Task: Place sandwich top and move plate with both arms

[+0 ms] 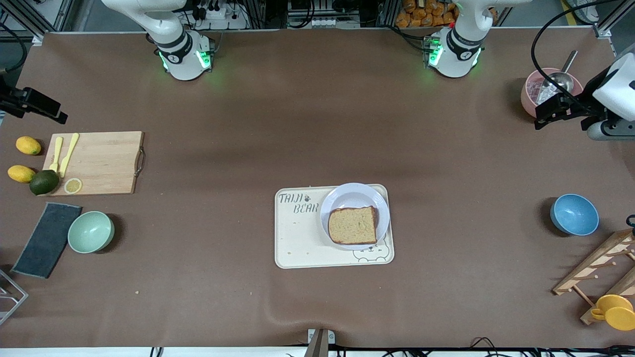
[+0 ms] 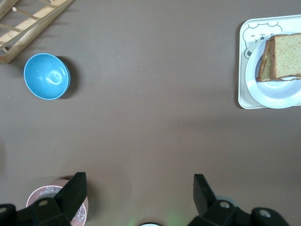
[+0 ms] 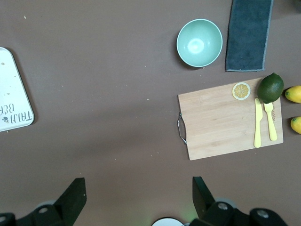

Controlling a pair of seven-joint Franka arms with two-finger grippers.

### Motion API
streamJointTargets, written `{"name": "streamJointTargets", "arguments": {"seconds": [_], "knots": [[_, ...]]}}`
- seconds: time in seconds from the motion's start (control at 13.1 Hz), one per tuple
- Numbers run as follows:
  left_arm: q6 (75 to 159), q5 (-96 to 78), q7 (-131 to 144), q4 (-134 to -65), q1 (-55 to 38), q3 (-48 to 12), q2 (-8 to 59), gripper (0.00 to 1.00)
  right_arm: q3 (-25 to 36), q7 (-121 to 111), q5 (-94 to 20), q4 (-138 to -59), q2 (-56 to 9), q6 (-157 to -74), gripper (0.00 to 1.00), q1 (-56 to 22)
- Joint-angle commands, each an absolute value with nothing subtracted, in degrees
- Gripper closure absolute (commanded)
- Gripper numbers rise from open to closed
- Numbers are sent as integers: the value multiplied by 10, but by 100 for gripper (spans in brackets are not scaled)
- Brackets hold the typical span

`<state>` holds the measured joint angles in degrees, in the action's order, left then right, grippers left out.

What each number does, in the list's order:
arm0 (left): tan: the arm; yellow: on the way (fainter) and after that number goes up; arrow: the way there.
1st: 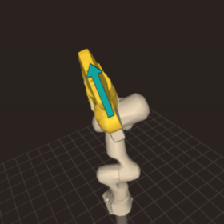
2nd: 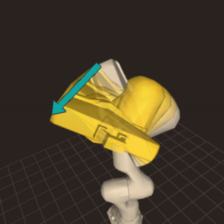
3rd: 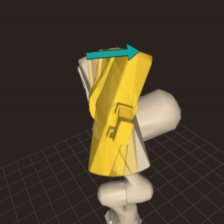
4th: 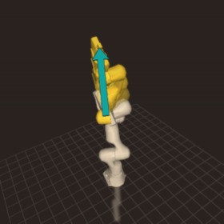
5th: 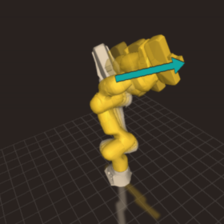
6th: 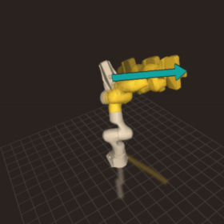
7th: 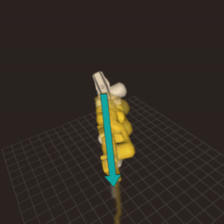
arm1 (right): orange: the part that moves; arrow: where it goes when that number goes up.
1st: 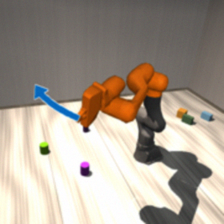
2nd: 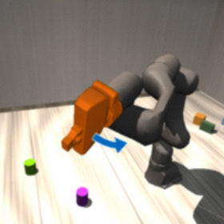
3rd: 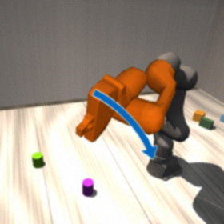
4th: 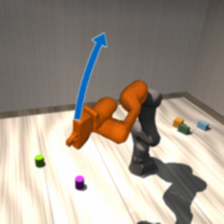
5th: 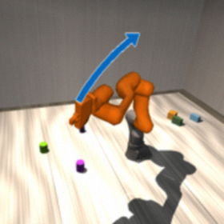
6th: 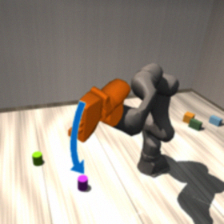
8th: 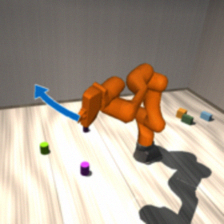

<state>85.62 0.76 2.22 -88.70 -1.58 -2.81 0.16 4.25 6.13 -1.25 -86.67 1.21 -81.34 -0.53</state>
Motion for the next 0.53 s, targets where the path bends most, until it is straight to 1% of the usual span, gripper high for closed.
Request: {"name": "streamJointTargets", "arguments": {"seconds": [0.0,0.15,0.46], "knots": [[864,-2,32,-904,-32,-10,-20,0,48,69,-13,-863,11,-812,0,-16],[864,-3,26,-900,-35,4,-18,0,48,69,-13,-863,11,-812,0,-16],[863,-11,26,-896,-40,9,-16,0,48,69,-13,-863,11,-812,0,-16]]}}
